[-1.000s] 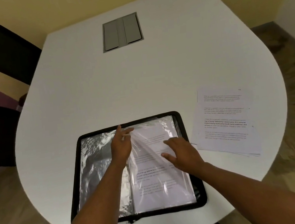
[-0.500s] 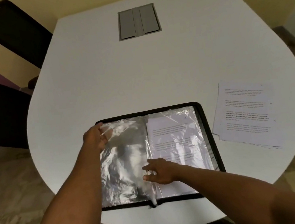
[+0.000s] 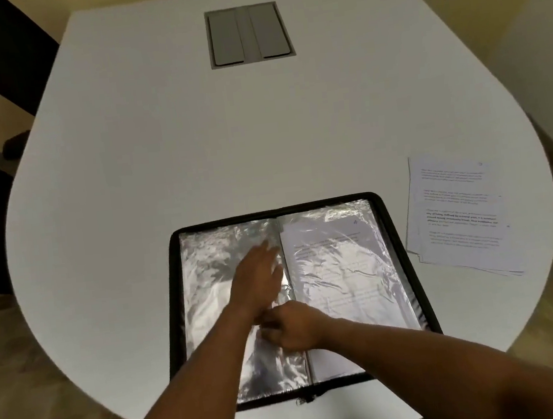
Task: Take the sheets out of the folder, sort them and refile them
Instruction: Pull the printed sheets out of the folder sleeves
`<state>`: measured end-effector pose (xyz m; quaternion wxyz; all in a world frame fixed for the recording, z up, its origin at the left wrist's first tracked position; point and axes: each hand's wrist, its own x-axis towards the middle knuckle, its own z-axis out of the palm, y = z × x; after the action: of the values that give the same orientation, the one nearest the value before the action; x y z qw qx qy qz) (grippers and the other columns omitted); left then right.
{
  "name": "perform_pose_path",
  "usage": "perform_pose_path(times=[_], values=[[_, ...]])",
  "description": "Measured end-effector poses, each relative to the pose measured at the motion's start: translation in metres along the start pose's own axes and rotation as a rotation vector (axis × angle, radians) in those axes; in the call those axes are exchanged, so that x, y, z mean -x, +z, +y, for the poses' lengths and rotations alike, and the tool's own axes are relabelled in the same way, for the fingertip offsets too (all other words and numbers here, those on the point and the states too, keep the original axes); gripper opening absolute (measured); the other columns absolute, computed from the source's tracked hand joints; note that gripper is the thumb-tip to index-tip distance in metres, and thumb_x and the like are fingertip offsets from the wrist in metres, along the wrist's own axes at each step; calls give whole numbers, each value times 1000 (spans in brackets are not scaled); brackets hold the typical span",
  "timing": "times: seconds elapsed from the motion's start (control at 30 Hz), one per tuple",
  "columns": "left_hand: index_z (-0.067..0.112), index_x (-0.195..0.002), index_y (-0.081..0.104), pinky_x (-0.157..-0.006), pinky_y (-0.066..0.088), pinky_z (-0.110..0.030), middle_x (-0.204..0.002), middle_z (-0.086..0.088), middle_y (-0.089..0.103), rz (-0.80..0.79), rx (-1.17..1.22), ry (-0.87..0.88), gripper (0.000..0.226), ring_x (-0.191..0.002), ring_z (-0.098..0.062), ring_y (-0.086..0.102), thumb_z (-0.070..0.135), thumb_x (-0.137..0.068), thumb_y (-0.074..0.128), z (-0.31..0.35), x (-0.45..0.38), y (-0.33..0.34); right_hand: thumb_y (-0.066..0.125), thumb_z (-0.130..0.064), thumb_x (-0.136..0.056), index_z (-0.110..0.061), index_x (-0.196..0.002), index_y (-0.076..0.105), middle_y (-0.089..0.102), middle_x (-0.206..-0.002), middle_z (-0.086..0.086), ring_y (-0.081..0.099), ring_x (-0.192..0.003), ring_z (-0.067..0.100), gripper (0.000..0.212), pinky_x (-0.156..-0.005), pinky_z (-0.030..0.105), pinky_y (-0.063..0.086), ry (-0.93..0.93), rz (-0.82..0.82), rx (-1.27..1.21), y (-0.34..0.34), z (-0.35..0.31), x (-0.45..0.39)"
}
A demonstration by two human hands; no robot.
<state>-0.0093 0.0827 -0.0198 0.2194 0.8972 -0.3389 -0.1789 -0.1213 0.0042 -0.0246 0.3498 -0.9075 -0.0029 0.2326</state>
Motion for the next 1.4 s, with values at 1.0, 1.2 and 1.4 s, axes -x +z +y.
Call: perform_pose_path(times=[1.0,1.2,1.4], values=[[14,-78,62,-85,49,-37,-108,-8,64,116,-159,143,17,-100,-27,57,2,-68,68,64,-111,59,74,-36,-82,-17,-132,56,58,-131,7,50,-124,27,57,-110,40,33,140,483,408,-144,182,-3],[12,-112,65,-85,49,-38,-101,-4,66,133,-156,123,43,-93,-24,59,7,-70,74,66,-112,50,70,-23,-86,-15,-119,65,69,-104,6,62,-98,26,34,-94,39,45,12,386,439,-151,174,-6],[17,-77,59,-74,44,-36,-75,2,58,118,-133,125,10,-75,-20,53,10,-74,66,62,-107,41,55,-25,-96,-12,-101,68,62,-92,4,57,-79,20,19,-66,36,50,-28,347,471,-159,167,-2]])
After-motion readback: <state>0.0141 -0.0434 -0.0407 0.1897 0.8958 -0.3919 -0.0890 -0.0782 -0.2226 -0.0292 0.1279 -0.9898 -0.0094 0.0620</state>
